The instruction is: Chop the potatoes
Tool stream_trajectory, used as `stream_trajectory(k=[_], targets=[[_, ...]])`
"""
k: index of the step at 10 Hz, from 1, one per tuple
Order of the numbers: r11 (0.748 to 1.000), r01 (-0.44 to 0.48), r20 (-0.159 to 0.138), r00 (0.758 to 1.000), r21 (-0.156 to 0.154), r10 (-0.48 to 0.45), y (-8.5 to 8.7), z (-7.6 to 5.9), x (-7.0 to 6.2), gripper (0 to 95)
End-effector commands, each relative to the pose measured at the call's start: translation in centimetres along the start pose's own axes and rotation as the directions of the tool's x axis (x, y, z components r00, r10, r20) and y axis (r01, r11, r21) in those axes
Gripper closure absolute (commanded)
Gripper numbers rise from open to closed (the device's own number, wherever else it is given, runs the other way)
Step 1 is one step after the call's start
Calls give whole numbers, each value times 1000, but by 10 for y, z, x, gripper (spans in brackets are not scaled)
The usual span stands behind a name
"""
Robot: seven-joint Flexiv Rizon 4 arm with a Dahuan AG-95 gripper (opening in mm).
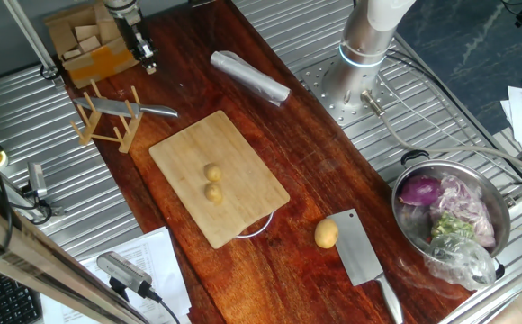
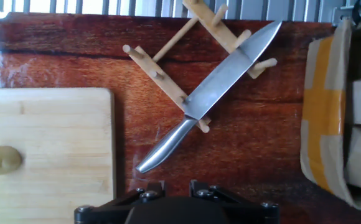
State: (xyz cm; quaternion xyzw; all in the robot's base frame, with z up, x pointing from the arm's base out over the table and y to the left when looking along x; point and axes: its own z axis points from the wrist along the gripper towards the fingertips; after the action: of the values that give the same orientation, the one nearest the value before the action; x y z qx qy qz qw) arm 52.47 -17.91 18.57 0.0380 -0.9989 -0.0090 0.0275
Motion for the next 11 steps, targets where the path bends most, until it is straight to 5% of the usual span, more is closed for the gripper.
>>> stream_trajectory(k=[1,2,3,6,11], targets=[[994,-109,37,993,4,109,0,0,-1,760],[994,-109,37,993,4,109,0,0,-1,760],[995,-98,51,994,2,98,-13,-1,-10,570],[999,-50,33,998,-15,51,-56,-5,-43,570],[991,-132,23,991,-12,132,-56,-5,-43,570]])
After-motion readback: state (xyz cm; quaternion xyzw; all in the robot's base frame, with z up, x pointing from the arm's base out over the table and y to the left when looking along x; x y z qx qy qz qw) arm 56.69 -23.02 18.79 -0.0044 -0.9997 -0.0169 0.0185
